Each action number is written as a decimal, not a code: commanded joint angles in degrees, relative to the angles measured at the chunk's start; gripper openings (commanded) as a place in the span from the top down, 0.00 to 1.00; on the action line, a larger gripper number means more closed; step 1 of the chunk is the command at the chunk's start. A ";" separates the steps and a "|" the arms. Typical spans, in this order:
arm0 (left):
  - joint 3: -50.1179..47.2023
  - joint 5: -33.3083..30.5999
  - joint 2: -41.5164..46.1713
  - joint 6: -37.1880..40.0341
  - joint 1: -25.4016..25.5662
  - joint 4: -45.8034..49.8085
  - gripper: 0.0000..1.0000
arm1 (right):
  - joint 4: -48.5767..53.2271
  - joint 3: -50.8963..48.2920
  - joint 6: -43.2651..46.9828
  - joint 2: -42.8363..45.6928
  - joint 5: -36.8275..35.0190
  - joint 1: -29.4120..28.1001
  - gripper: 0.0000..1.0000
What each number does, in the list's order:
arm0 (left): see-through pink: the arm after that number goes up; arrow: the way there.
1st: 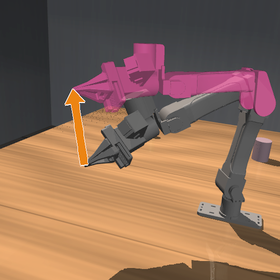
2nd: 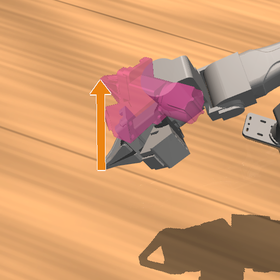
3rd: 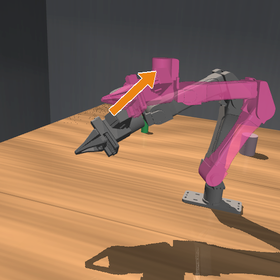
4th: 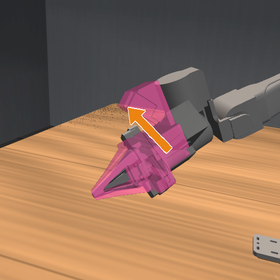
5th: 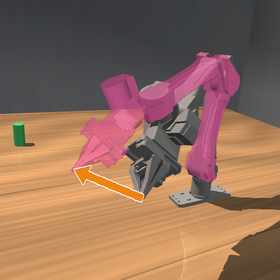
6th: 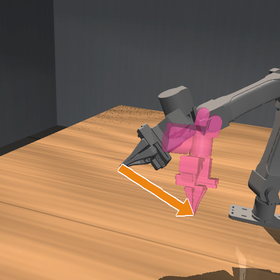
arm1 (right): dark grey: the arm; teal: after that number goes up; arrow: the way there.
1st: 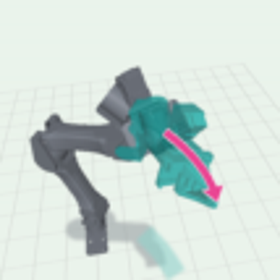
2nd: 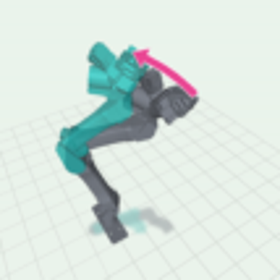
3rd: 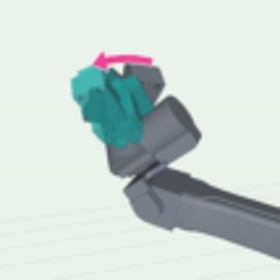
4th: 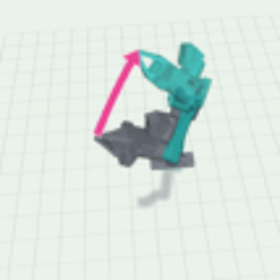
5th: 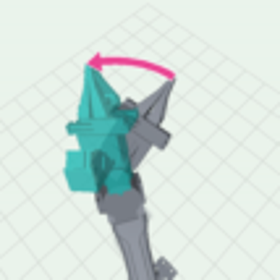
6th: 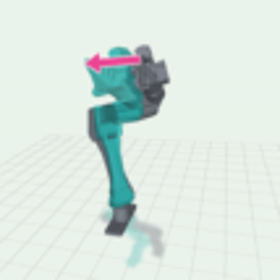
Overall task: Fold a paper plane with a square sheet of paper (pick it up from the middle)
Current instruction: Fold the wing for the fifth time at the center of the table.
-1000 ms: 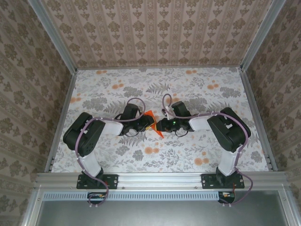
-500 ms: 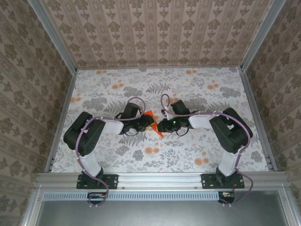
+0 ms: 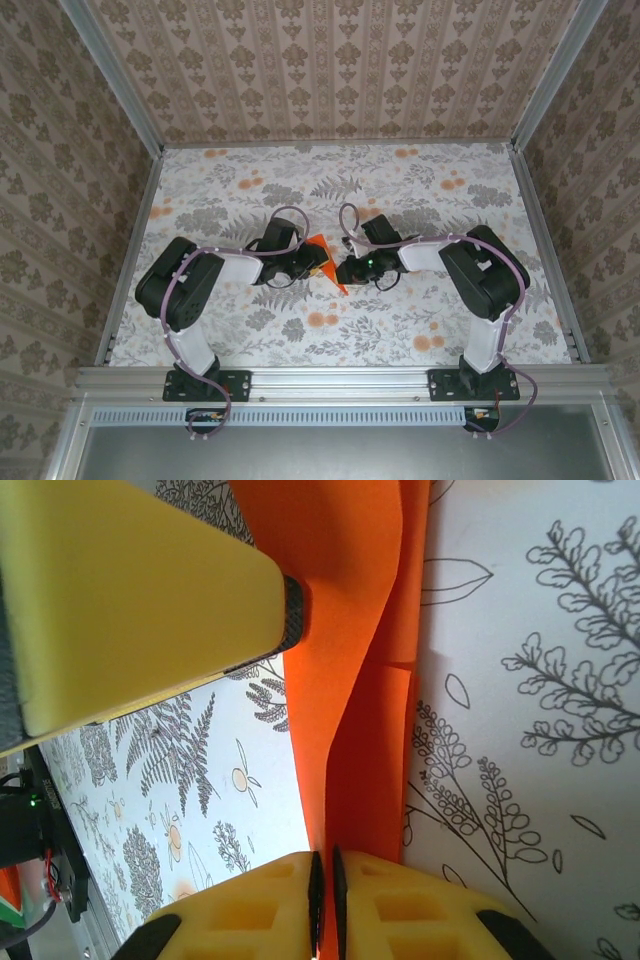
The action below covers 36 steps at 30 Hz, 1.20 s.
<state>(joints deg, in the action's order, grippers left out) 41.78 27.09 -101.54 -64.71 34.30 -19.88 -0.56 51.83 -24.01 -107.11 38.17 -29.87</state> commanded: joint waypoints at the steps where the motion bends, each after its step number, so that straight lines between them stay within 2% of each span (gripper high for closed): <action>1: 0.67 -1.04 -1.83 0.96 -0.51 2.94 0.66 | 2.05 0.24 1.16 -1.79 -0.73 -0.10 0.88; 12: -0.63 2.51 4.27 8.59 1.12 -1.32 0.63 | -5.75 -1.91 -6.03 -2.65 4.85 0.69 0.94; 18: -1.45 2.05 3.10 8.63 2.70 -3.30 0.65 | -8.76 -2.62 -8.94 -3.58 5.95 0.98 0.95; 28: -3.81 0.75 3.58 8.39 2.79 -4.82 0.67 | -7.79 -2.71 -9.33 -4.19 5.16 1.80 0.96; 36: -2.00 1.21 1.23 8.30 3.05 -5.07 0.67 | -7.44 -2.60 -9.21 -4.77 5.51 1.85 0.96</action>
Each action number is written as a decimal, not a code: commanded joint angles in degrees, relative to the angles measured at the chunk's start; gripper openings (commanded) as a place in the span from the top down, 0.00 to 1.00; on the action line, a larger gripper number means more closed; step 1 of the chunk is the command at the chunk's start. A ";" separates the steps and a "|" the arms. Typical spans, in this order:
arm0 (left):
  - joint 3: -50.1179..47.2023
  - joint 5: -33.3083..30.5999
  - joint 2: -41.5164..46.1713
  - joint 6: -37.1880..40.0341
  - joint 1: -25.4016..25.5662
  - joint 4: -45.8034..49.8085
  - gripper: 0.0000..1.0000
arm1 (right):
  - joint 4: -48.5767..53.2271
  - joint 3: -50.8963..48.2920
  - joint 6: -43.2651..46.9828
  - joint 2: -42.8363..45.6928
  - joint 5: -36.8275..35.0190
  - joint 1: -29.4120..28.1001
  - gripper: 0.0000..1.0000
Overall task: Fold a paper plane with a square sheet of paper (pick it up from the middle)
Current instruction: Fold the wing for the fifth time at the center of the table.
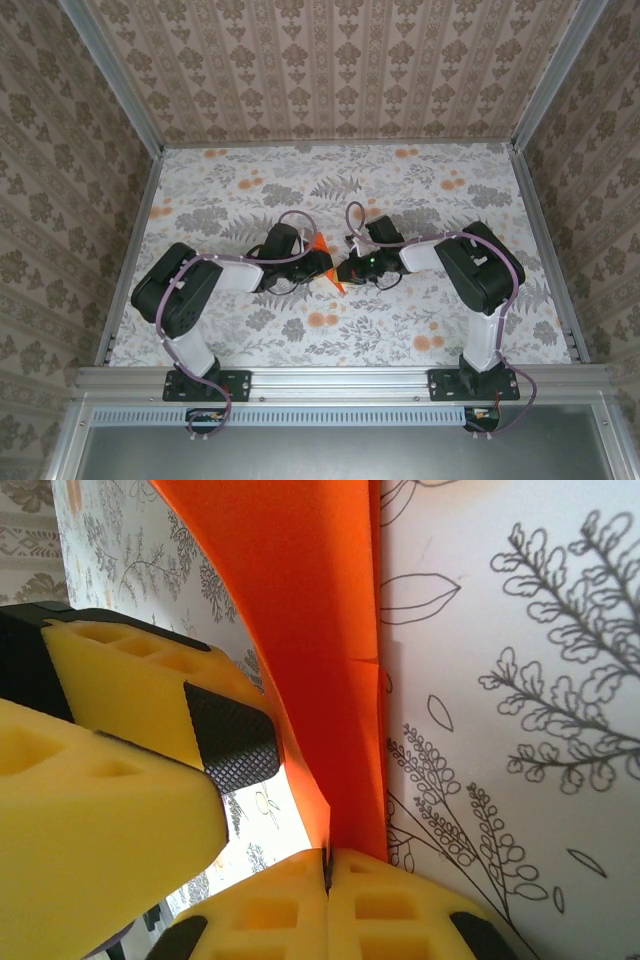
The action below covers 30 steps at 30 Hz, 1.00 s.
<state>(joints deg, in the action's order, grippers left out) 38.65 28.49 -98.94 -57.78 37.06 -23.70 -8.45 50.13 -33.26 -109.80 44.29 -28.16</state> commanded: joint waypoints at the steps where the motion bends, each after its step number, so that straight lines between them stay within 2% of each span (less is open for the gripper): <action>1: 1.39 -0.28 -1.67 1.36 0.29 -0.90 0.67 | 0.54 -0.88 0.01 -2.13 -0.61 0.14 0.96; 10: 2.45 -1.08 -4.03 0.63 0.29 0.92 0.69 | 1.63 -0.54 0.69 -2.11 -0.61 0.22 0.94; 18: 2.63 -4.48 -3.90 0.24 0.14 7.12 0.73 | 6.03 -0.64 2.63 2.32 -0.28 0.30 0.87; 23: 2.39 -5.24 -4.31 -0.56 -0.05 7.88 0.74 | 8.22 -1.65 3.82 2.66 0.54 0.21 0.88; 30: 2.39 -5.55 -5.05 -1.30 -0.19 8.93 0.74 | 11.23 -1.70 4.99 1.46 -2.29 0.06 0.93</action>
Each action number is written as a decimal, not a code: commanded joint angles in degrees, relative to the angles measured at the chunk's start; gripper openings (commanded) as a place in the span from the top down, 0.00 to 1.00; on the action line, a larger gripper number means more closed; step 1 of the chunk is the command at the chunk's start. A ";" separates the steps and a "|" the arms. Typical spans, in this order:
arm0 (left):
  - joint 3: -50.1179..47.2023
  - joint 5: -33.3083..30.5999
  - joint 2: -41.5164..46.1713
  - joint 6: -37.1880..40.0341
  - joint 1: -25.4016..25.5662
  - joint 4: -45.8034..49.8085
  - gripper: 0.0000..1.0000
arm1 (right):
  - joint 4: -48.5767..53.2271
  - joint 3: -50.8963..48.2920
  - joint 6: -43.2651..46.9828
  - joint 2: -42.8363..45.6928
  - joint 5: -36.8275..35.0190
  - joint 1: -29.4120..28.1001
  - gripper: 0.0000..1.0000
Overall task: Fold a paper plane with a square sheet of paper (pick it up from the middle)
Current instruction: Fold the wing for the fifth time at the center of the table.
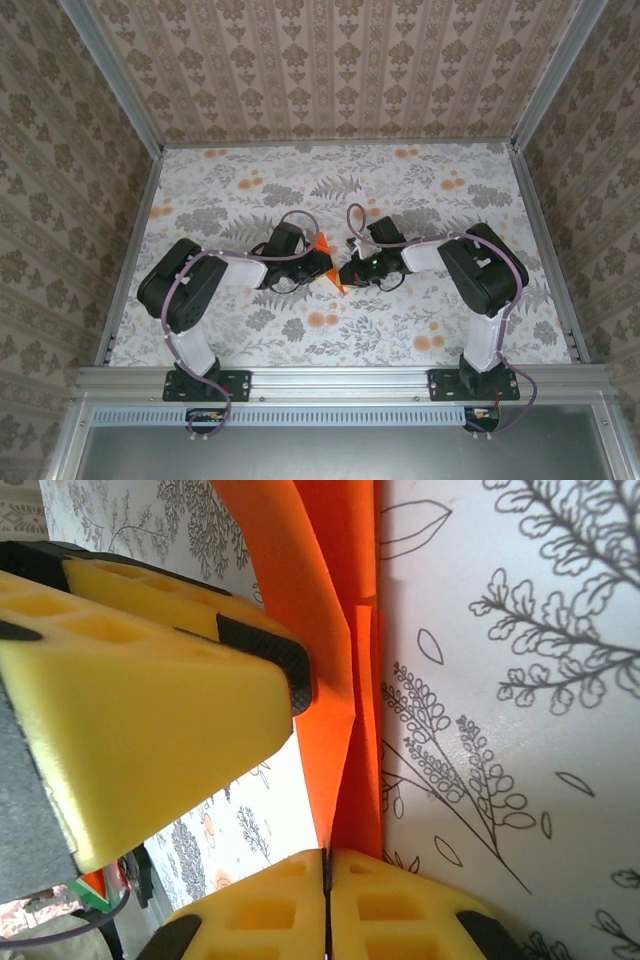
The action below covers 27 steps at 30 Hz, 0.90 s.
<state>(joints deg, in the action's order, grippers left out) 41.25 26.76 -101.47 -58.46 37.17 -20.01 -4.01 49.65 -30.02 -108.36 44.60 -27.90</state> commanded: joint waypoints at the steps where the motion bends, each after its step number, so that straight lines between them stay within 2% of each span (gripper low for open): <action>1: -0.05 -3.82 -2.67 -0.86 -0.28 5.28 0.74 | 7.63 -0.91 2.09 -0.19 -3.28 -0.29 0.93; 5: 0.23 -3.91 -3.34 -1.46 -0.34 6.25 0.76 | 10.54 0.23 3.30 0.40 -4.70 -0.66 0.89; 9: 0.49 -4.13 -3.56 -1.55 -0.34 7.71 0.78 | 12.05 -0.89 3.03 7.77 -7.39 -0.66 0.79; 12: 0.75 -4.03 -3.73 -1.57 -0.39 8.30 0.80 | 14.53 -0.81 3.21 12.23 -10.09 -1.17 0.77; 19: 1.01 -4.18 -3.91 -1.85 -0.43 9.33 0.84 | 16.36 4.00 1.95 10.06 -11.10 -5.73 0.97; 27: 1.35 -3.75 -4.17 -1.66 -0.43 9.83 0.86 | 16.49 8.40 1.10 3.97 -11.93 -6.39 1.00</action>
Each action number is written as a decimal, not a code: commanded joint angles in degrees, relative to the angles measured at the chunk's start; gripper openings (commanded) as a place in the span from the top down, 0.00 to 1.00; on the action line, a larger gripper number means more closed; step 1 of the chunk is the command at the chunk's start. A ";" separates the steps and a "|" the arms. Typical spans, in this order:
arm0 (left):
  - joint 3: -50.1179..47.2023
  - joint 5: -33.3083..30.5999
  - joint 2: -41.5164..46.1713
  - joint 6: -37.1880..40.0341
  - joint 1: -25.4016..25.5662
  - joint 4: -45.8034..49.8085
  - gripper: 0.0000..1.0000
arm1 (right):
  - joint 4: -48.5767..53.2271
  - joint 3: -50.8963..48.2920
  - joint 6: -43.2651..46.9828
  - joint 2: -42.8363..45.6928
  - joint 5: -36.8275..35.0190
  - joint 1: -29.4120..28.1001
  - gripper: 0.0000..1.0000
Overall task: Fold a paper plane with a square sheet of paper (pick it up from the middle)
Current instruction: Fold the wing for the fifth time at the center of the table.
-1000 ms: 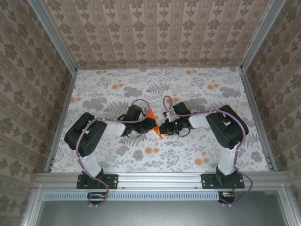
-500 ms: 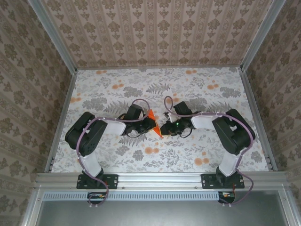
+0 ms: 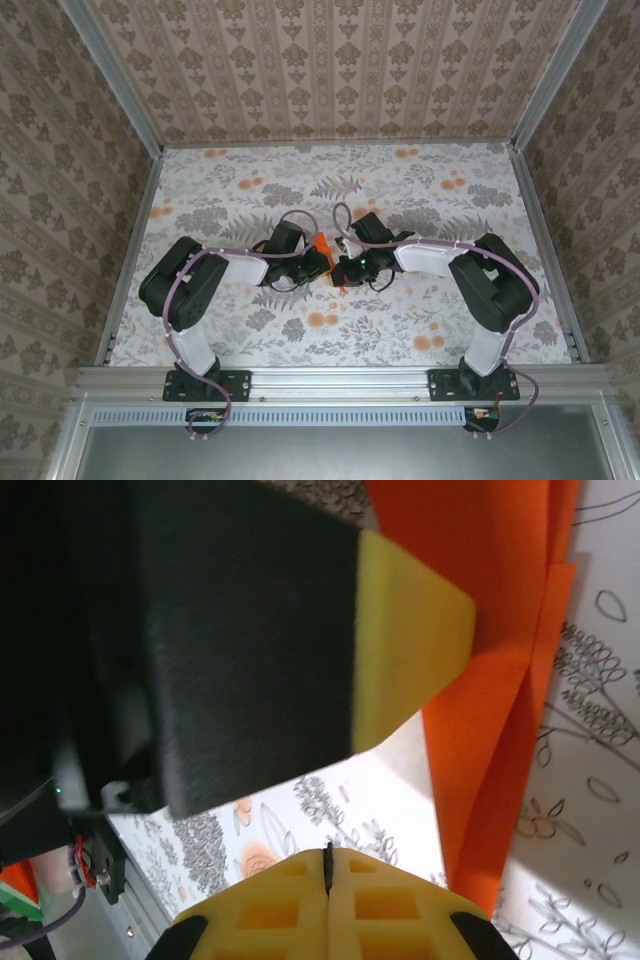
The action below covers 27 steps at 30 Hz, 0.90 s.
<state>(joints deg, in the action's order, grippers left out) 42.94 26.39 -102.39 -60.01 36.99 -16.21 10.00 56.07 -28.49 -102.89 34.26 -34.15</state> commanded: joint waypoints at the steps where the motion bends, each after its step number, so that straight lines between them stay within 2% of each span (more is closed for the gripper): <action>1: -0.25 -3.37 -3.37 -0.05 -0.25 6.10 0.86 | 2.79 2.42 -0.34 -2.05 -1.84 -0.13 1.00; 13: 0.41 -3.45 -3.52 0.42 -0.26 7.72 0.87 | 3.07 4.13 -0.17 -6.16 -2.36 0.67 1.00; 27: 0.24 -4.90 -4.46 -0.37 -0.65 10.57 0.90 | 3.68 -0.43 1.06 -6.14 -0.93 0.84 1.00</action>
<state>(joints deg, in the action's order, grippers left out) 44.40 26.37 -102.91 -60.01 36.71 -13.21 10.44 57.84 -28.38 -108.16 33.19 -33.63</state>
